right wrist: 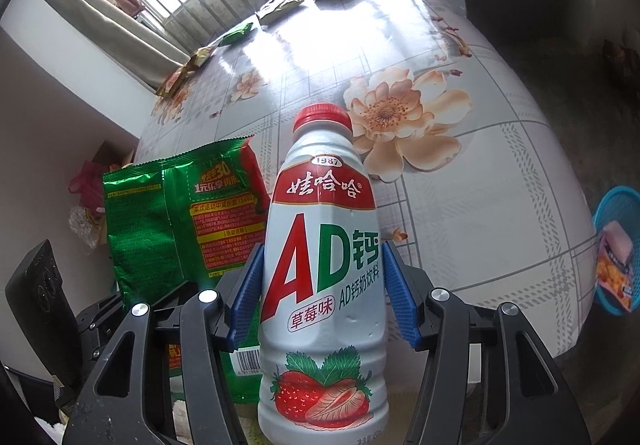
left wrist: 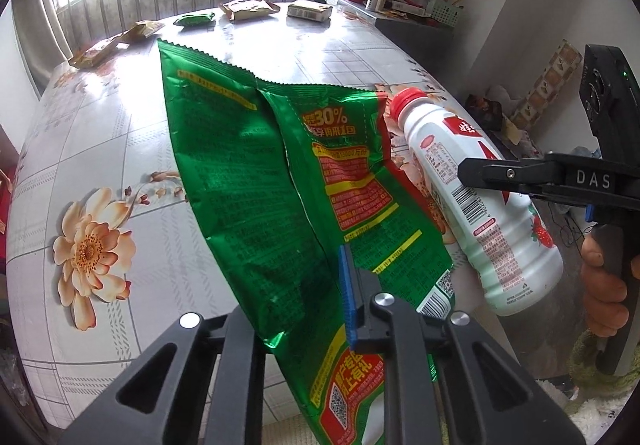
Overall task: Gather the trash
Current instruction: 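Lift the green packet with the left tool while the right tool holds the bottle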
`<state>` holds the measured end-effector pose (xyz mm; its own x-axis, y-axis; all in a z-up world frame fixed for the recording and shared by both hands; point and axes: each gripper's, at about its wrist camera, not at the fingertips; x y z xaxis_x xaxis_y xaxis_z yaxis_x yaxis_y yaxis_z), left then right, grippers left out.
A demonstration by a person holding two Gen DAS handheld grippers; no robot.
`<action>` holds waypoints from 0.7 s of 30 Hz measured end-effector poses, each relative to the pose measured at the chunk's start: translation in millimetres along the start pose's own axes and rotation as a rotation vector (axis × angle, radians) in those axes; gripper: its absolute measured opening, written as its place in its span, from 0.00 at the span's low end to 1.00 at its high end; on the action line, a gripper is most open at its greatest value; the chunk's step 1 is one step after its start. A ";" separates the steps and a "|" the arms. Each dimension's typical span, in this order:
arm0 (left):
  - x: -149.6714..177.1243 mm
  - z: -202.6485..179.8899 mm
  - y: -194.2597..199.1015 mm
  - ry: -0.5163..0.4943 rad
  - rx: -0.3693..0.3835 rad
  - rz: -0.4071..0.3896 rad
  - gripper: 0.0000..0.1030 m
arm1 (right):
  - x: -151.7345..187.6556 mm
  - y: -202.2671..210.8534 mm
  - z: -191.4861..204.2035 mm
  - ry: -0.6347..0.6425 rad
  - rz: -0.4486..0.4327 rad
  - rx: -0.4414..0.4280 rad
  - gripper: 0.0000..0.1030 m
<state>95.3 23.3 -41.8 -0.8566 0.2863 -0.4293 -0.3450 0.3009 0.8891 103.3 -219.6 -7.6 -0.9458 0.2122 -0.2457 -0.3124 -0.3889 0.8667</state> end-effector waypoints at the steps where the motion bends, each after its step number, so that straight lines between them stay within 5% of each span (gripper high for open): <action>1: 0.5 -0.6 0.3 0.000 0.003 -0.001 0.12 | -0.2 1.3 -0.9 -0.002 -0.003 -0.001 0.52; 21: 0.1 -7.6 10.7 -0.014 0.016 -0.034 0.07 | 6.9 18.1 -12.6 -0.030 -0.041 -0.021 0.52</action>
<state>88.6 19.6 -31.1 -0.8392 0.2883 -0.4612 -0.3673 0.3250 0.8715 90.0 -236.4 0.8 -0.9292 0.2549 -0.2676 -0.3531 -0.3982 0.8466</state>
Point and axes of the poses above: each gripper's, at about its wrist camera, not at the fingertips, and y roughly against the way its jaws point, z to its left, x to its underside, and after that the axes turned 7 degrees about z, right-handed
